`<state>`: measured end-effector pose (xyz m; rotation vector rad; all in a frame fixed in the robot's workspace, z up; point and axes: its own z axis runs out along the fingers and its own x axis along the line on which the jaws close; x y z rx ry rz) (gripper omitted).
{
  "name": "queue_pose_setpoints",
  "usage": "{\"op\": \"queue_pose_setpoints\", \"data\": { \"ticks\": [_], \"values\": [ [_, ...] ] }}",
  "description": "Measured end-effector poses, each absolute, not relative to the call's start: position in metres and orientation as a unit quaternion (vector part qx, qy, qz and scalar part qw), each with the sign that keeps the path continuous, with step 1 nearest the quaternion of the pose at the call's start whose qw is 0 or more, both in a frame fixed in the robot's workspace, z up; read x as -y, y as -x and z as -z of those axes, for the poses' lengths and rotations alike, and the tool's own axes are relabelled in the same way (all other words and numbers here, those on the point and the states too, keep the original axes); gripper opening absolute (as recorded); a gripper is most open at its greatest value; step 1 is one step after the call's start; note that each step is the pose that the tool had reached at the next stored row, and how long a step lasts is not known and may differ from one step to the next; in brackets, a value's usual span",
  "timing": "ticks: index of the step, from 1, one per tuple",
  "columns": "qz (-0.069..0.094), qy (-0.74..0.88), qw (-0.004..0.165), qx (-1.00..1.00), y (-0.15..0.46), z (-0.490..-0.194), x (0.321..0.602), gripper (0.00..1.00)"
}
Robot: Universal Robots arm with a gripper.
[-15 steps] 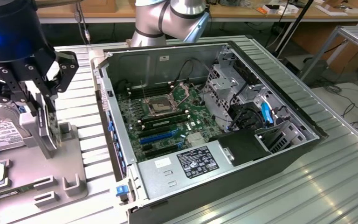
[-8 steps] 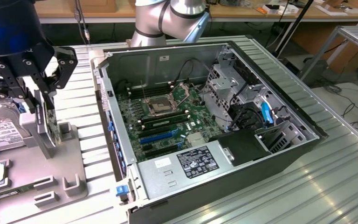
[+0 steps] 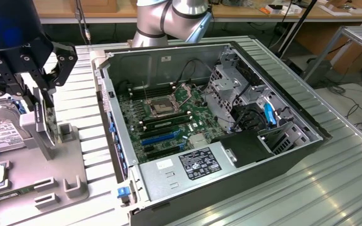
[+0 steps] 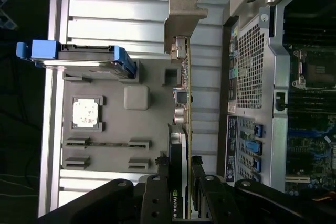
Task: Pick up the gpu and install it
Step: 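Pick up the gpu and move the gpu toward the slot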
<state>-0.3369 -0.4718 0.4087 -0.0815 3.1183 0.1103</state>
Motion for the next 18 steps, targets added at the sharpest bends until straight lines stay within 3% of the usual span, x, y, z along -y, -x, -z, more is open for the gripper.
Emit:
{"op": "queue_pose_setpoints", "data": {
  "ticks": [18],
  "values": [
    [-0.035,0.026,0.01,-0.999,0.337,-0.424,0.472,0.27]
  ]
}}
